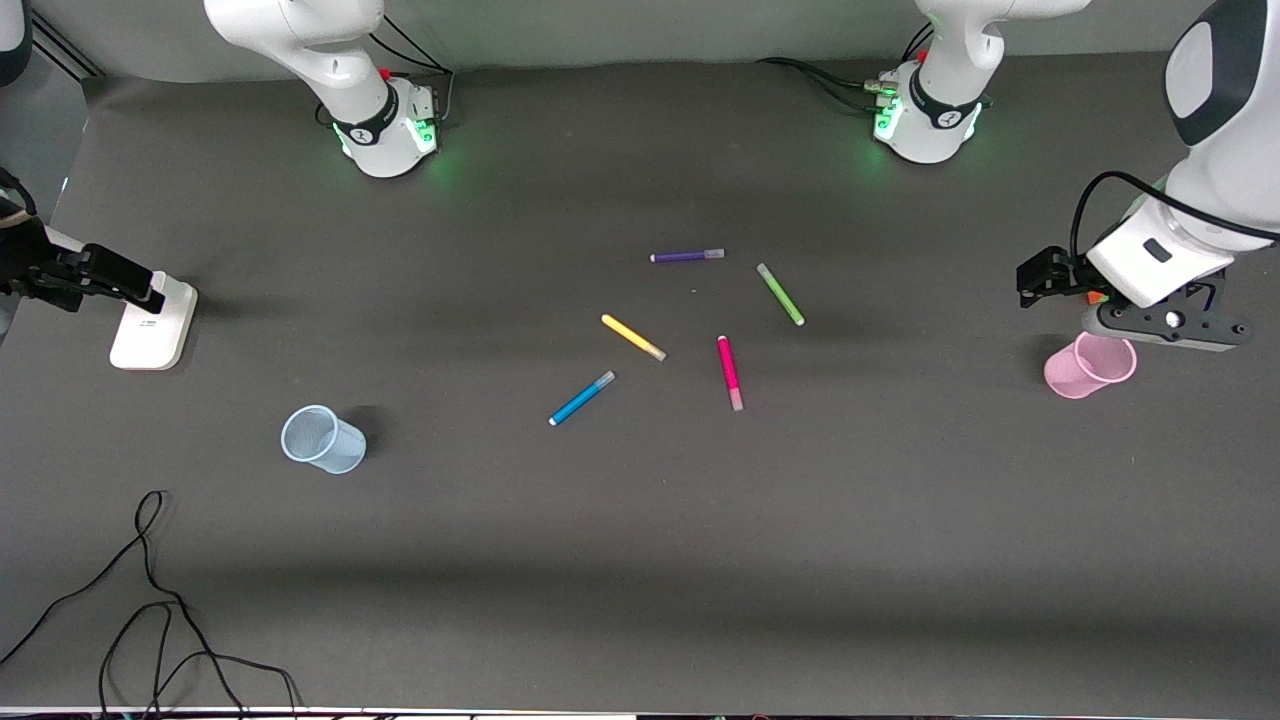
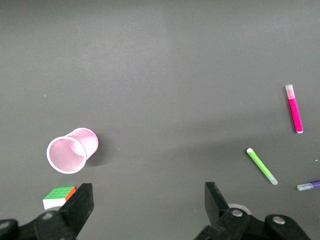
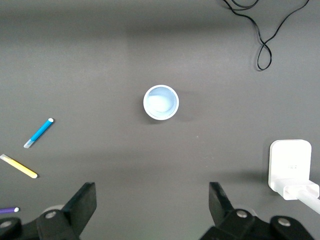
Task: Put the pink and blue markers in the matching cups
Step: 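Raise both grippers from rest toward the markers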
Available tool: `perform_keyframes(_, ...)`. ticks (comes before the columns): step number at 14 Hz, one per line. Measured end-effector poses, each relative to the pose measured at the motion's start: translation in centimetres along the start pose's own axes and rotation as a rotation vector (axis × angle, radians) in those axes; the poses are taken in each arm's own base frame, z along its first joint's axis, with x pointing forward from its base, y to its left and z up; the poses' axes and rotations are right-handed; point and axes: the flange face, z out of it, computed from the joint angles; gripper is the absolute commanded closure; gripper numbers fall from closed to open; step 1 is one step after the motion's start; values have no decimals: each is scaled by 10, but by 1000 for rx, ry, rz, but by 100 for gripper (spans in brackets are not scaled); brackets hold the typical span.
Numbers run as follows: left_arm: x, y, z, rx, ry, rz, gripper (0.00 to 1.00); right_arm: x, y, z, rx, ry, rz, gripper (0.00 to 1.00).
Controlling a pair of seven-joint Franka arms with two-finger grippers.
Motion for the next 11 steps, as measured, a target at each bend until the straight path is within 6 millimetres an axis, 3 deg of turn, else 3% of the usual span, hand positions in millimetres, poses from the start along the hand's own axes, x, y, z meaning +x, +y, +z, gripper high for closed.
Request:
perform_keyframes(9,0,1,0,-3,0,-11,1,0,-2,0,0,0,-3,0)
perform_keyframes(11,0,9,1,-3,-1,-37,1,-1,-14,1,1,0,-18,0)
